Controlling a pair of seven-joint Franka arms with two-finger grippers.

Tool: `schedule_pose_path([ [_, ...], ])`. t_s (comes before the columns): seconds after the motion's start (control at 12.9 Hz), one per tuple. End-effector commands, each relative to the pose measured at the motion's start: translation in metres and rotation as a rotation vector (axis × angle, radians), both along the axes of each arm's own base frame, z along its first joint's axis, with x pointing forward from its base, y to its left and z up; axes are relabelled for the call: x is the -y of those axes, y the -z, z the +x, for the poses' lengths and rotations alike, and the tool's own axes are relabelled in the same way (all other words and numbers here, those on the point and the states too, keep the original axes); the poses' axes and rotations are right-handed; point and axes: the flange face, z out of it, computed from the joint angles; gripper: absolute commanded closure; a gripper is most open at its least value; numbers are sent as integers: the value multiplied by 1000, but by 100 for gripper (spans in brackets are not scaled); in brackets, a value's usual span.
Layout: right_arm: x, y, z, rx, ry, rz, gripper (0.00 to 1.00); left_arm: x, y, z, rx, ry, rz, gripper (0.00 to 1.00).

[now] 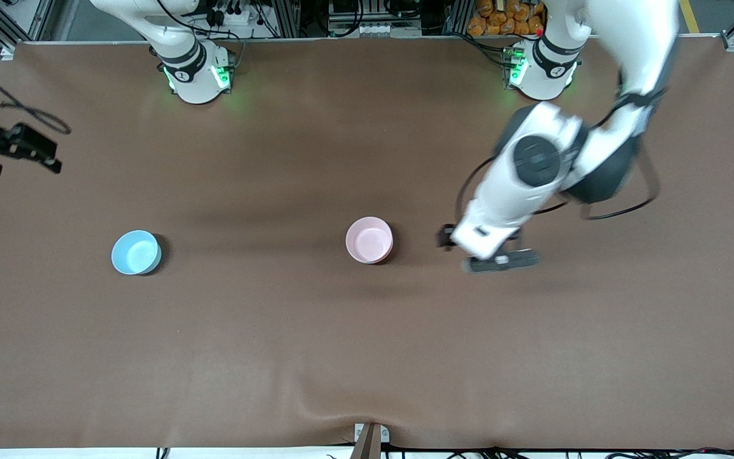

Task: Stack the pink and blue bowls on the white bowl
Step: 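Grasp the blue bowl rim with the right gripper while the left gripper withdraws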

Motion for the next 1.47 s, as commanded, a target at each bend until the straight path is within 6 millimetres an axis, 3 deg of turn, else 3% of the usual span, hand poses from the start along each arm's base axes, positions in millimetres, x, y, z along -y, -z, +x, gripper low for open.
schedule_pose_path([
  [0.0, 26, 40, 23, -66, 31, 14, 0, -47, -48, -12, 12, -60, 61, 0],
  [0.15, 30, 49, 22, -92, 37, 6, 0, -81, -81, -12, 30, -68, 59, 0],
  [0.39, 62, 111, 25, -131, 4, 34, 0, -124, -123, -3, 28, -28, 62, 0],
  [0.62, 98, 186, 12, -119, -50, 54, 0, -164, -148, 3, 5, -95, -8, 0],
  [0.7, 101, 204, 9, -106, -56, 66, 0, -183, -161, 6, 10, -135, -66, 0],
  [0.93, 103, 276, 6, -75, -33, 84, 1, -211, -168, 10, 30, -20, -76, 0],
  [1.08, 105, 318, 14, -66, -33, 83, 11, -235, -168, 11, 22, -44, -75, 0],
  [1.24, 111, 357, 19, -42, -61, 84, 18, -240, -182, 3, 40, -53, -62, 0],
  [1.39, 126, 375, 17, -24, -97, 121, 30, -251, -185, 2, 46, -61, -39, 0],
])
